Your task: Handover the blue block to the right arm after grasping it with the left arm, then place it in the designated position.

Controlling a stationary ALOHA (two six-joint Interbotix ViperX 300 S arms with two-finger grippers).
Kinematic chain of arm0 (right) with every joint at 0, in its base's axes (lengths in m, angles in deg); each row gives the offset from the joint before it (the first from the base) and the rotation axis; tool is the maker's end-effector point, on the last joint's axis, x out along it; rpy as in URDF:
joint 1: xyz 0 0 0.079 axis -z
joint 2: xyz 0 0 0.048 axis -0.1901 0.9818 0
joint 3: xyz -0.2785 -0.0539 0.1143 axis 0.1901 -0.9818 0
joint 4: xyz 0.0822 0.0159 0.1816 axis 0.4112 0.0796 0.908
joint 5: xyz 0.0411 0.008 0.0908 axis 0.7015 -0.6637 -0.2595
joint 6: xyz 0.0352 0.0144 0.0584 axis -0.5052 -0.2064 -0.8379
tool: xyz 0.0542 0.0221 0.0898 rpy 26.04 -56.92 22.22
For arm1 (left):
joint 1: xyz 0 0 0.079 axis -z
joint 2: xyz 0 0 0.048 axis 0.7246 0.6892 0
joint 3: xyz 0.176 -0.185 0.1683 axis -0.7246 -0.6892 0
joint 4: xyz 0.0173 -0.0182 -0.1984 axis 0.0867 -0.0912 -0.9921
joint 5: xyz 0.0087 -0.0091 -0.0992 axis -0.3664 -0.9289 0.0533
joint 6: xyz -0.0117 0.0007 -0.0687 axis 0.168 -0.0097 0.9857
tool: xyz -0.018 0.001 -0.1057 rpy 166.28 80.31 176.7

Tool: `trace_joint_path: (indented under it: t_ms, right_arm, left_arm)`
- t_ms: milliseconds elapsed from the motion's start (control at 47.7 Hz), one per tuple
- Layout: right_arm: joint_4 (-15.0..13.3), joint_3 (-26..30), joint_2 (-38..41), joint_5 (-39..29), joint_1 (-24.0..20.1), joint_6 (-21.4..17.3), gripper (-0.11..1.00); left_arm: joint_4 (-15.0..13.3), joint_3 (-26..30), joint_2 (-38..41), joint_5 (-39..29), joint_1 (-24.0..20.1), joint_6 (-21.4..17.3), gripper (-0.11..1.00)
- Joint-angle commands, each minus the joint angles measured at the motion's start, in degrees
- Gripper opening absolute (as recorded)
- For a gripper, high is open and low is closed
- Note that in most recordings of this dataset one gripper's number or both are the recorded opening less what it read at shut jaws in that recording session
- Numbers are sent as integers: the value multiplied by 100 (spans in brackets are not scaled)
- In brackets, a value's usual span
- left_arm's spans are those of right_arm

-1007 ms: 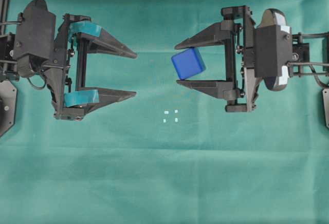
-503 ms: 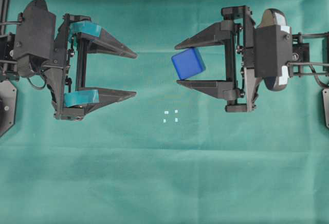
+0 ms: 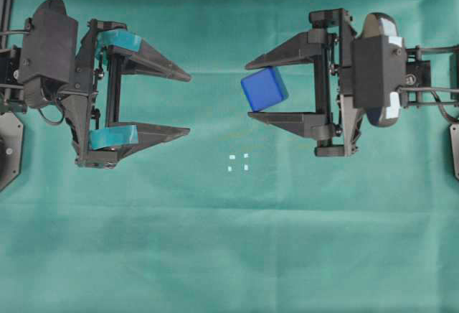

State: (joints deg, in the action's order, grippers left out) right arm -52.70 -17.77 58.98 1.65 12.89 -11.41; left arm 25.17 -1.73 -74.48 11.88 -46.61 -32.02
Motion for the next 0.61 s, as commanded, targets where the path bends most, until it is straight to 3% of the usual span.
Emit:
trace_joint_path:
  t_ms: [0,377,587]
  right_arm:
    - [44,185,-105,-105,-9,-35,63]
    - [88,202,-105,-1239,-9,-615,63]
    - [88,202,-105,-1468,-18,-773,63]
  left_arm:
    - [0,105,-35,26,-9,0,100]
    - [9,105,-35,26,-9,0,100]
    - [9,105,-35,26,-9,-9,100]
